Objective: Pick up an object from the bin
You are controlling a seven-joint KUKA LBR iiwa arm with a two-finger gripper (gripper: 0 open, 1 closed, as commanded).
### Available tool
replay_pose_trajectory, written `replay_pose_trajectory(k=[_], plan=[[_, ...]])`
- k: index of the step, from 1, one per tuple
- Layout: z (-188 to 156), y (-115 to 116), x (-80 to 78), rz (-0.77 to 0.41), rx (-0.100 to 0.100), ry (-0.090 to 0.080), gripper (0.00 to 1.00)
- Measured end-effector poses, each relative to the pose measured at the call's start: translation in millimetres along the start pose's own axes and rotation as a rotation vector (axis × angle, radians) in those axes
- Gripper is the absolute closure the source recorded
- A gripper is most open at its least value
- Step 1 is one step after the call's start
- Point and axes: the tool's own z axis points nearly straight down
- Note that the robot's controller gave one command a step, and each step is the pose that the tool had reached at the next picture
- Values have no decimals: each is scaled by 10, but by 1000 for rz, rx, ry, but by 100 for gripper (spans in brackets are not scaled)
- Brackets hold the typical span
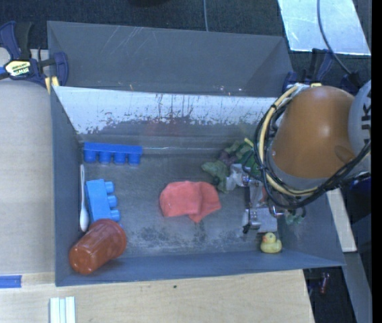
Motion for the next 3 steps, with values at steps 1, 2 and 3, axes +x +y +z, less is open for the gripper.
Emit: replay_pose_trajectory(k=[1,2,3], plan=[[-32,0,-18,-1,0,-8,0],[208,461,-429,205,0,-13,0],[503,646,-370,106,0,-10,0]])
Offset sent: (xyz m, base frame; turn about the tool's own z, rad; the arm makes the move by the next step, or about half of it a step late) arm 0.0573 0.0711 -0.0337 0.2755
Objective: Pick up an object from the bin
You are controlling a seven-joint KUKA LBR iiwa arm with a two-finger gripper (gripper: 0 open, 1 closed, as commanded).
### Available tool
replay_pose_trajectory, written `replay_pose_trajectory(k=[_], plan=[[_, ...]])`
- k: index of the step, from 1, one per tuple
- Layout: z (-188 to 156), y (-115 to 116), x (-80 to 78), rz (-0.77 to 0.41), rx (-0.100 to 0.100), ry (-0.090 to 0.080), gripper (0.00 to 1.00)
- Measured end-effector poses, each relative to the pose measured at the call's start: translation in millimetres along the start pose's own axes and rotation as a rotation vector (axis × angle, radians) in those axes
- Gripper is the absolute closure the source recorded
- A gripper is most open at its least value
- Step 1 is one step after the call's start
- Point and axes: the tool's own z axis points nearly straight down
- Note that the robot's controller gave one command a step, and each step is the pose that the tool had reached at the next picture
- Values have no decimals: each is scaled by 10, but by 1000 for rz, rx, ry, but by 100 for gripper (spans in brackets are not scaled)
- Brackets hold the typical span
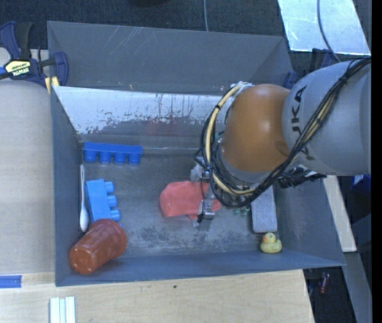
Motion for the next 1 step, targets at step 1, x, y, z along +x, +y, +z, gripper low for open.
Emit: replay_pose_trajectory(k=[1], plan=[[250,74,-104,-189,-1,-2,0]])
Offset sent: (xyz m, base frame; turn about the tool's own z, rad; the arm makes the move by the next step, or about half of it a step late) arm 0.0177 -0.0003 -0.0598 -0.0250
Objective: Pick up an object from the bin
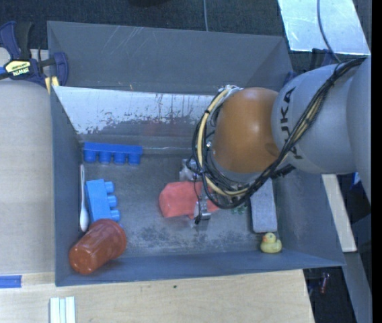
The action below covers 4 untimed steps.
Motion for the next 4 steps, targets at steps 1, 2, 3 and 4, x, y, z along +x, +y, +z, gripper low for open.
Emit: replay_pose_trajectory(k=[1,2,3,4], plan=[[345,-72,-61,164,1,4,100],[345,-72,-62,164,1,3,100],[-213,-39,-88,158,2,7,100],[-960,-8,-163,170,2,10,100]])
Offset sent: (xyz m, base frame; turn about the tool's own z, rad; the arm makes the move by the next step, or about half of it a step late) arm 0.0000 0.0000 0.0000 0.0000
